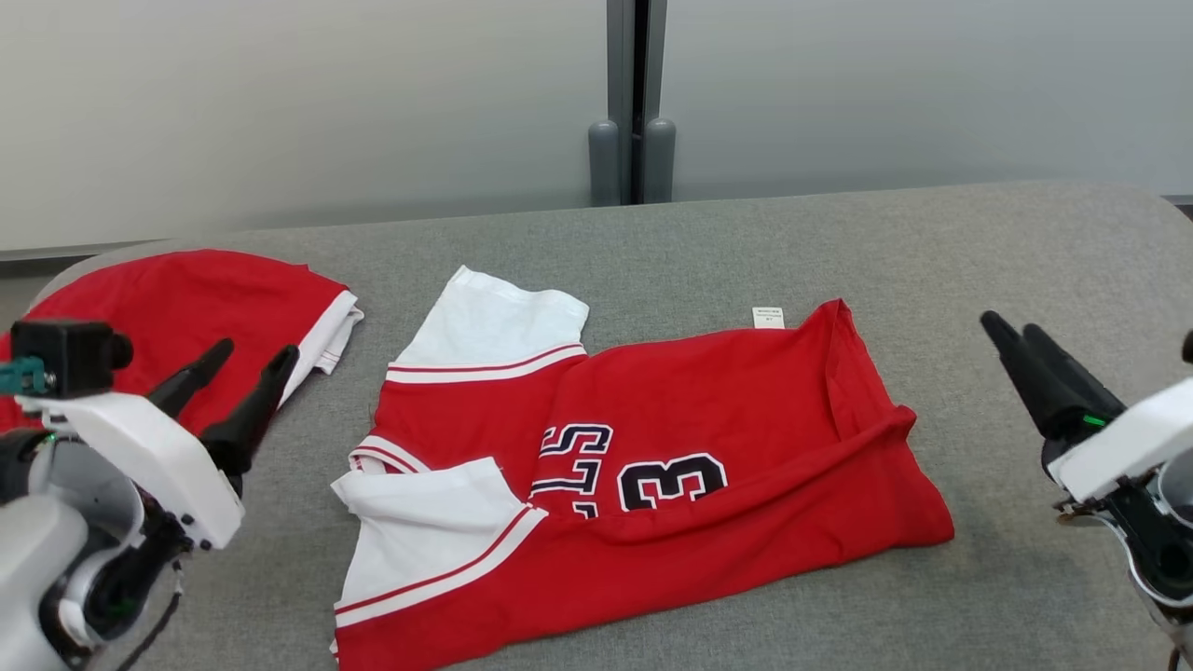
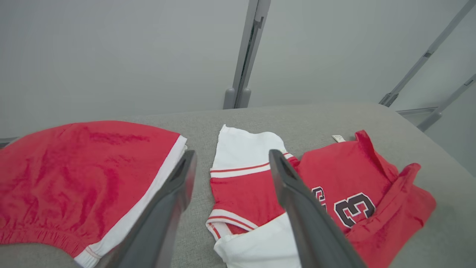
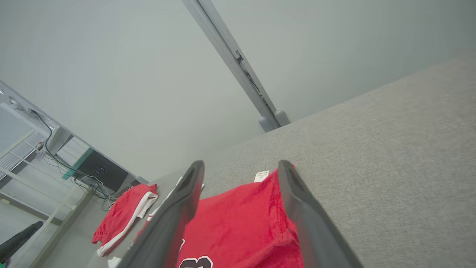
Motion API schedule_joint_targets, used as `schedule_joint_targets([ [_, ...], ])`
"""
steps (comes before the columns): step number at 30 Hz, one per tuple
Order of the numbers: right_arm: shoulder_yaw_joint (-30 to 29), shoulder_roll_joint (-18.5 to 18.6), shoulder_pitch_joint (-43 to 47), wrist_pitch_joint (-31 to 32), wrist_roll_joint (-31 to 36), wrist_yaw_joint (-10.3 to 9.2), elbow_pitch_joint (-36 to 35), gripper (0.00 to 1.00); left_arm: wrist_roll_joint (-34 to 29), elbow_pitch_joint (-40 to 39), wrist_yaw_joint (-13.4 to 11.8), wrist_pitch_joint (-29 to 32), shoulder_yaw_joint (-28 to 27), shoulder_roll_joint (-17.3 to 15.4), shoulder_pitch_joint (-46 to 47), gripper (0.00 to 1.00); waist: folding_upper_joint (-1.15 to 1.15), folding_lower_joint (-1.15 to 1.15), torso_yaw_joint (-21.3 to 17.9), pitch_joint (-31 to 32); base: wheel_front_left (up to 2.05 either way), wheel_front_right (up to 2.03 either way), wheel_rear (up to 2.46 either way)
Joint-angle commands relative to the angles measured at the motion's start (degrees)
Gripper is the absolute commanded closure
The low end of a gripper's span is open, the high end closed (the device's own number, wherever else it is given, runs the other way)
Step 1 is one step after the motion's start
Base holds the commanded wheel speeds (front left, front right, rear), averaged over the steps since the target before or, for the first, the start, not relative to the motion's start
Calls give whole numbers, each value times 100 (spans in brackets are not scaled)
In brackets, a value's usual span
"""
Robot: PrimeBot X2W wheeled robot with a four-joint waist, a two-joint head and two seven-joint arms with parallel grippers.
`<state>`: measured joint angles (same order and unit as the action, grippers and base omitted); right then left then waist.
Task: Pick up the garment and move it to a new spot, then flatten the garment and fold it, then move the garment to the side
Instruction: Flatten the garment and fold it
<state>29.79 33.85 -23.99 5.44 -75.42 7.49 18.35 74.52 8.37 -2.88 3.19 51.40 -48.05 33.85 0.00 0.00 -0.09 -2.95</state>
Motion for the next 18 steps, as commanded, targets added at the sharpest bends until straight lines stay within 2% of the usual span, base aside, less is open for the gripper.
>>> schedule_joint_targets([
  [1, -61, 21, 106, -158, 83, 0, -4, 0, -50, -69, -86, -148, -32, 46, -129, 0, 0, 0, 27, 39, 0, 0, 0],
  [4, -268, -21, 513, -909, 506, 0, 23, 0, -414, -428, -658, -1096, -162, 59, -560, 0, 0, 0, 78, 110, 0, 0, 0],
  [5, -412, -113, 784, -1284, 725, 0, 46, 0, -607, -655, -1060, -1530, -231, 111, -866, 0, 0, 0, 107, 153, 0, 0, 0],
  [7, -530, -180, 1026, -1539, 976, 0, 64, 0, -755, -881, -1436, -1740, -369, 176, -1191, 0, 0, 0, 122, 186, 0, 0, 0],
  [10, -664, -368, 1398, -1608, 1231, 0, 129, 0, -1080, -1151, -1894, -1830, -645, 314, -1771, 0, 0, 0, 118, 239, 0, 0, 0],
  [14, -770, -582, 1646, -1340, 1568, 0, 310, 0, -1719, -1389, -2223, -1838, -1089, 605, -2548, 0, 0, 0, 123, 210, 0, 0, 0],
  [18, -817, -792, 1582, -875, 1848, 0, 581, 0, -1962, -1195, -2166, -1806, -954, 724, -2962, 0, 0, 0, 124, 167, 0, 0, 0],
])
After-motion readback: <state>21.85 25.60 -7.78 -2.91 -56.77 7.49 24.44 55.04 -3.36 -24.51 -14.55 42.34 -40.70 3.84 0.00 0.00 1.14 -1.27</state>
